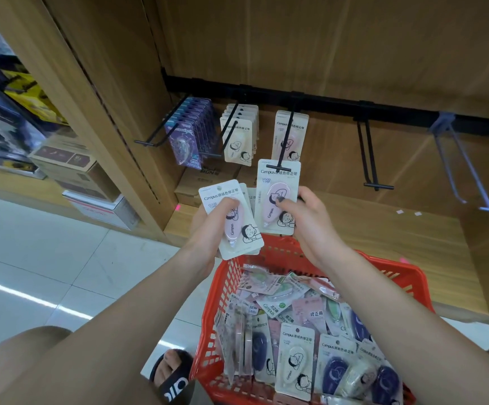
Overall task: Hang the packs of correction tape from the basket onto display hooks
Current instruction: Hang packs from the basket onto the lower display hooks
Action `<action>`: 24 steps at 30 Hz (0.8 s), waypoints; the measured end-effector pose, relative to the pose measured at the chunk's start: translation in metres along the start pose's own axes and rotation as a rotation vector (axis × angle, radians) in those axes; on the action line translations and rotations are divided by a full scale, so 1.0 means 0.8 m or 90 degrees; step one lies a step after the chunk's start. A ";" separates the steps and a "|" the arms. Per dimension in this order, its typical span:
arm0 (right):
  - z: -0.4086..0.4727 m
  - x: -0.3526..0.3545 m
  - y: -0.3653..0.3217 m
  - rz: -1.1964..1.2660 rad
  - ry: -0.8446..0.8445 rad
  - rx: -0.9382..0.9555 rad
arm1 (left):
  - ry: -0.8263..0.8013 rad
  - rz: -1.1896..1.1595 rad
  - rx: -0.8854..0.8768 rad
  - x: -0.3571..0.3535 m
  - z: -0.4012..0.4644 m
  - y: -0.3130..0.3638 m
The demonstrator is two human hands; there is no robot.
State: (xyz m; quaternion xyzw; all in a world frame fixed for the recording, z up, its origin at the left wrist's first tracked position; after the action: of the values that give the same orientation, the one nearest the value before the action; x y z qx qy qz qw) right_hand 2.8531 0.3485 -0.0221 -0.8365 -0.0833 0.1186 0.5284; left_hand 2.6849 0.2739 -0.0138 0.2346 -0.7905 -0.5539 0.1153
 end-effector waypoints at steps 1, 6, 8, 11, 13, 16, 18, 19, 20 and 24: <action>0.001 -0.001 0.001 0.000 0.003 -0.002 | 0.002 0.001 -0.003 0.000 0.001 0.000; -0.001 0.000 0.009 -0.006 0.028 -0.002 | 0.020 -0.012 -0.007 0.001 0.001 0.005; 0.006 0.002 0.008 -0.009 0.058 -0.002 | 0.025 -0.010 -0.013 0.000 0.001 0.005; 0.035 0.003 0.002 -0.024 0.107 -0.021 | 0.029 -0.008 -0.019 -0.002 0.000 0.005; 0.063 0.003 -0.004 -0.038 0.121 -0.030 | 0.030 -0.011 -0.018 -0.001 0.001 0.006; 0.105 0.003 -0.021 -0.022 0.144 -0.046 | 0.019 -0.015 -0.008 -0.003 0.004 0.007; 0.131 0.002 -0.034 0.010 0.154 -0.070 | -0.003 -0.032 0.001 -0.005 0.006 0.009; 0.142 0.000 -0.039 0.018 0.148 -0.077 | -0.015 -0.046 0.005 -0.006 0.007 0.010; 0.151 -0.002 -0.042 0.021 0.147 -0.084 | -0.027 -0.060 0.009 -0.008 0.007 0.012; 0.174 -0.007 -0.043 0.040 0.174 -0.112 | -0.067 -0.095 0.027 -0.012 0.011 0.015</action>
State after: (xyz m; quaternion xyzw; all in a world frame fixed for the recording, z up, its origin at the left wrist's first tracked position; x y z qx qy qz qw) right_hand 2.8071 0.4821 -0.0475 -0.8899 0.0053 0.0122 0.4559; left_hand 2.6865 0.2894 -0.0048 0.2662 -0.7871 -0.5557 0.0270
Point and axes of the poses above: each hand's wrist, its own z-axis towards the middle knuckle, its own x-axis out of the back of the hand, y = z × x, the point moved 1 cm from there along z, towards the middle knuckle, and after that the axes turned 7 degrees about -x, right-handed, at the moved point
